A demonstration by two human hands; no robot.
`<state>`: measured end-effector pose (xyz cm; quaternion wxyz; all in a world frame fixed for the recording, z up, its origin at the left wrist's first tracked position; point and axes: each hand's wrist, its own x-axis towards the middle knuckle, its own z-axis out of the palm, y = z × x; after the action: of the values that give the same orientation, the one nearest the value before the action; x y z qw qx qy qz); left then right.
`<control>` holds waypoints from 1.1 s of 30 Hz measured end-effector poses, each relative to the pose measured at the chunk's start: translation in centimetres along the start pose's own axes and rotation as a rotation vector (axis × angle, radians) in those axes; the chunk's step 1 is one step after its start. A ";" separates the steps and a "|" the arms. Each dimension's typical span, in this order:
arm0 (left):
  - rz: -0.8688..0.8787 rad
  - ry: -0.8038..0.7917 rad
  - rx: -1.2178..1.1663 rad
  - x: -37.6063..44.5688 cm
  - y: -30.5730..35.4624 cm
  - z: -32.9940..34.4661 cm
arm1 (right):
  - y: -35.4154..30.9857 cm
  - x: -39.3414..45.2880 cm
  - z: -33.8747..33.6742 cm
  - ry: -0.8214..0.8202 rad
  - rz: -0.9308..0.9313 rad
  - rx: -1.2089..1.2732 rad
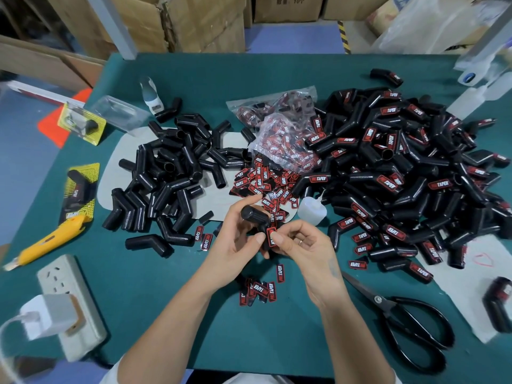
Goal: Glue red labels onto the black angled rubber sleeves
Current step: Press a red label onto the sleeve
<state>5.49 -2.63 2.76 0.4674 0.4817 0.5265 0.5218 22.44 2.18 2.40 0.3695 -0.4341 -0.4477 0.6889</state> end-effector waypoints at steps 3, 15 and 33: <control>-0.004 -0.006 0.004 0.0 0.0 0.1 | 0.1 0.0 0.0 0.007 0.001 0.003; 0.002 -0.008 0.010 0.0 0.0 0.0 | -0.1 -0.1 0.2 0.013 -0.018 -0.001; 0.029 0.006 -0.021 0.2 0.0 0.3 | -0.2 -0.1 0.3 -0.005 -0.043 -0.049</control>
<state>5.73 -2.45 2.73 0.4632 0.4827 0.5156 0.5353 22.23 2.06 2.72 0.3722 -0.4316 -0.4747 0.6707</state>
